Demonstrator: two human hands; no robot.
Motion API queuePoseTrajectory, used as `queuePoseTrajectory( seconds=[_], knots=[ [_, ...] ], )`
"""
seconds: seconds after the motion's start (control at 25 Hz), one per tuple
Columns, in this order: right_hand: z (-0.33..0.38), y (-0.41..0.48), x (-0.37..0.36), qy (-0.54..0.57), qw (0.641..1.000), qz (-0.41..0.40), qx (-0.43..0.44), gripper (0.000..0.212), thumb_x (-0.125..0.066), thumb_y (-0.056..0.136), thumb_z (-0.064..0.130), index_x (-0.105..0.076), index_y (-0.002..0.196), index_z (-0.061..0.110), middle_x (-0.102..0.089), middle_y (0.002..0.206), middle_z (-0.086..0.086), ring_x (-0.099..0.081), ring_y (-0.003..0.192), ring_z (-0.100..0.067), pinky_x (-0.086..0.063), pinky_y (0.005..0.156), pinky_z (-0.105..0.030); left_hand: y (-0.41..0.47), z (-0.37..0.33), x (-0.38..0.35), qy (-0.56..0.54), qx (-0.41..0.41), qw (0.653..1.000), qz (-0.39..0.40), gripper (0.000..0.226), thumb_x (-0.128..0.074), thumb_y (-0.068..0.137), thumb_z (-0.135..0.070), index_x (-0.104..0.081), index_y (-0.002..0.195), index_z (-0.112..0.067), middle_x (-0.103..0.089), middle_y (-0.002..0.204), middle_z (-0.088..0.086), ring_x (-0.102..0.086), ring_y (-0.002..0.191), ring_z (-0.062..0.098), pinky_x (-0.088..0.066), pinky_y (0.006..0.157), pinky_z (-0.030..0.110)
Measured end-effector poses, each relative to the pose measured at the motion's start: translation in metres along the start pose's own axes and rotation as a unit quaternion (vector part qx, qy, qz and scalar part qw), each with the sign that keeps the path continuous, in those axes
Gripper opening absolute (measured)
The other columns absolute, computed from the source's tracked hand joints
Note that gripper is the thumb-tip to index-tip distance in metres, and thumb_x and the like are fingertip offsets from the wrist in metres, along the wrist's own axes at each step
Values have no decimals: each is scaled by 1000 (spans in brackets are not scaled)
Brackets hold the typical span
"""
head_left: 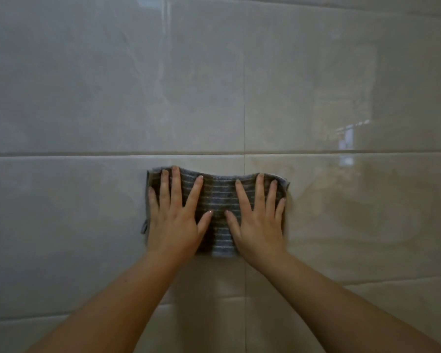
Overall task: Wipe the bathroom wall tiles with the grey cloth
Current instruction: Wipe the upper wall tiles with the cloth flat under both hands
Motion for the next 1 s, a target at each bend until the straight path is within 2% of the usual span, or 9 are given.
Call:
queuePoseTrajectory(
  seconds=[0.08,0.24,0.32,0.44,0.6,0.76,0.84,1.0],
  knots=[
    [-1,-2,-6,-18,1000,-16,16,69,-29,94,58,-12,154,29,-4,162,-17,2,147,-41,-5,116,-63,-3,-4,-5,-7,-8,1000,-21,76,-26,91,-63,-10,156,-27,5,164,17,5,151,34,2,119,54],
    [-9,-44,-29,-62,995,-25,69,71,-38,90,56,-25,152,27,-15,160,-18,-12,145,-45,-18,107,-68,-47,-15,-30,16,-57,998,-22,74,-31,90,-61,-29,154,-23,-8,163,20,-8,150,38,-7,118,60],
    [-3,-35,-24,-60,993,-43,94,69,-40,89,55,-27,151,29,-15,160,-16,-13,145,-44,-16,107,-68,-43,-13,-27,26,-62,997,-37,73,-32,90,-59,-29,153,-23,-10,163,20,-10,150,38,-9,117,60],
    [7,13,-4,-54,987,-77,134,67,-40,90,53,-25,152,34,-13,162,-11,-10,147,-39,-10,111,-66,1,-16,-8,32,-46,995,-81,73,-33,90,-57,-20,154,-24,-10,163,20,-8,150,37,-10,117,62],
    [-55,58,23,-51,986,-125,93,69,-39,90,59,-20,152,35,-10,163,-9,-6,148,-37,-5,115,-64,51,-56,2,28,-26,993,-110,74,-27,92,-62,-16,156,-25,-6,163,20,-3,151,37,-3,118,62],
    [-117,47,23,-47,984,-164,39,68,-37,91,55,-23,152,28,-13,161,-13,-8,148,-39,-8,115,-64,59,-116,-12,18,-24,993,-113,74,-28,93,-63,-15,156,-26,-6,163,19,-4,151,36,0,118,63],
    [-122,20,11,-41,984,-172,23,68,-39,90,51,-25,151,24,-17,160,-16,-11,147,-42,-11,113,-66,38,-125,-26,20,-52,992,-110,75,-30,93,-62,-18,156,-24,-9,163,20,-6,151,37,-2,118,63],
    [-108,-16,-7,-45,986,-144,68,71,-42,87,52,-27,150,25,-19,159,-16,-13,145,-45,-11,112,-68,3,-114,-38,49,-97,989,-101,76,-34,91,-63,-23,155,-24,-11,163,20,-9,150,37,-7,117,64]
  ],
)
Point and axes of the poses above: each hand's wrist, its own y-axis towards the middle knuckle, its own x-axis out of the back of the hand, z = x × y, the point moved 8 cm from there along y, towards the middle knuckle
